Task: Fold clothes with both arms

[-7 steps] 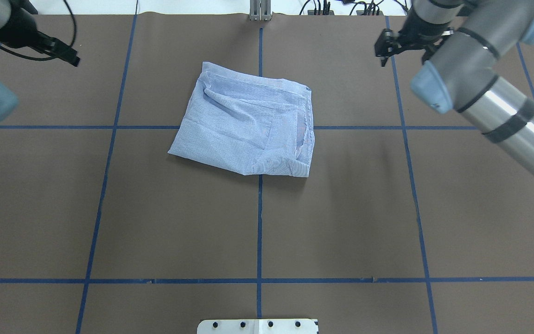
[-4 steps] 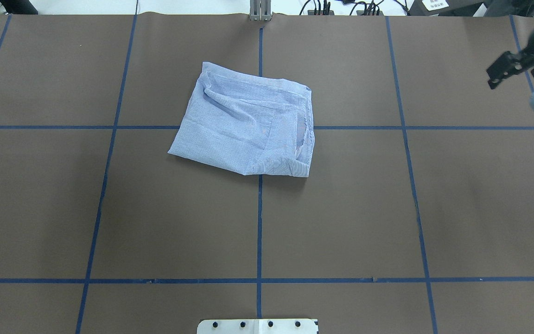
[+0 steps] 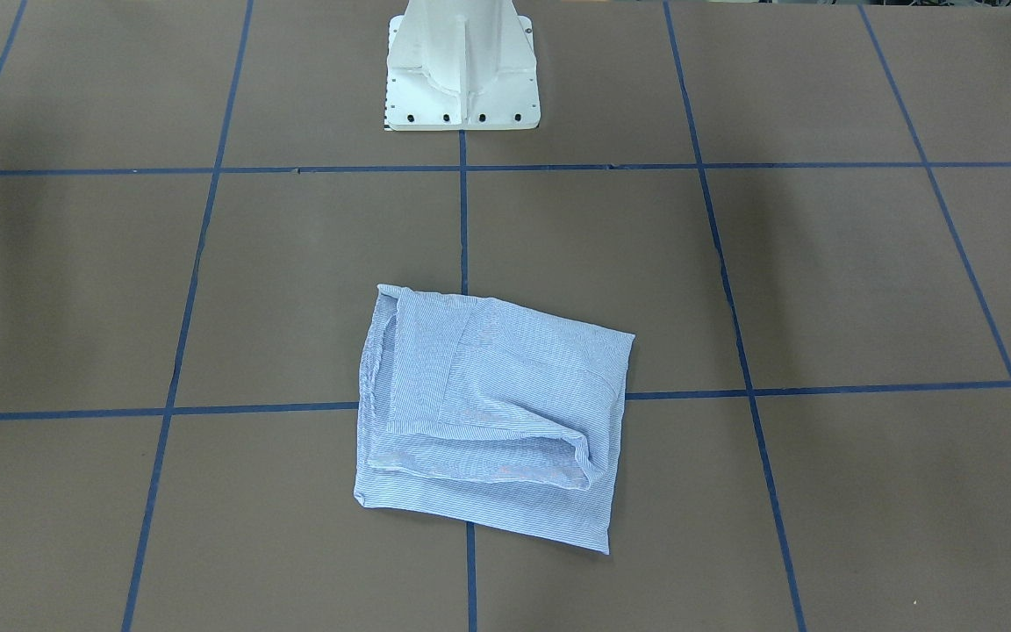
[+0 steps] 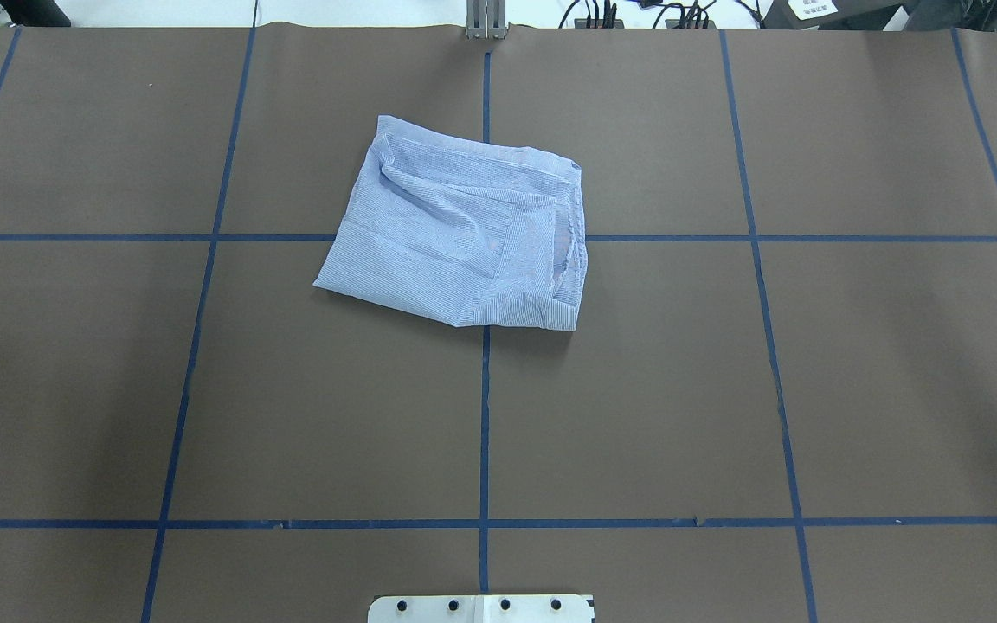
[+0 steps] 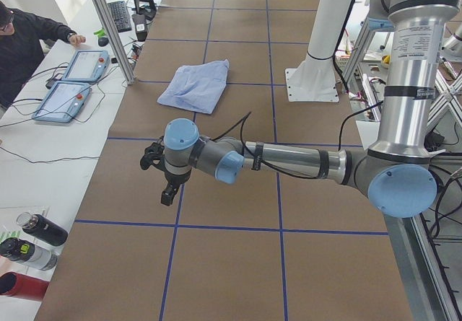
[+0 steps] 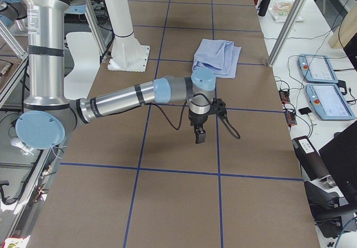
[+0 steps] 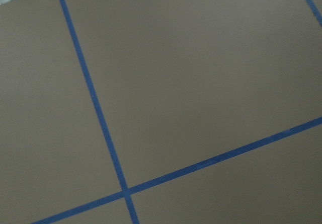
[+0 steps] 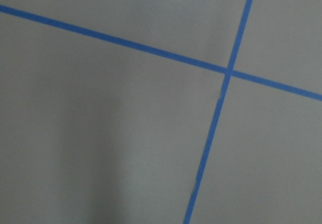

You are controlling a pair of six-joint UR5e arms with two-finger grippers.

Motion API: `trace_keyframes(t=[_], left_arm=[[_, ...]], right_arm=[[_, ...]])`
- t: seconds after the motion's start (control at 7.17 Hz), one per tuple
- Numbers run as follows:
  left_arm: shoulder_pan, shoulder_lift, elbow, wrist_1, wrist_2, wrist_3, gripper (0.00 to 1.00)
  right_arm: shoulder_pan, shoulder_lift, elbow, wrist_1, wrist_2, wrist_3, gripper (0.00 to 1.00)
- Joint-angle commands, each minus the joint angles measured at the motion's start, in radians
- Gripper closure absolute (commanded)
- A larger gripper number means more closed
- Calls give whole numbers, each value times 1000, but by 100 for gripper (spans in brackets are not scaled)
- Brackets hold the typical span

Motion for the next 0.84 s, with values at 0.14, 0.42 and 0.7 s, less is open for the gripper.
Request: trace_keyframes(t=[0.14, 0.42, 0.7], left_arm=[[-25, 87, -7, 6, -24, 8, 0], [-22, 107, -10, 3, -32, 11, 0], [-21, 115, -24, 5, -32, 15, 0]], right_arm=[[50, -155, -5, 121, 17, -10, 0], [51, -182, -8, 121, 17, -7, 0], [63, -184, -5, 121, 17, -7, 0]])
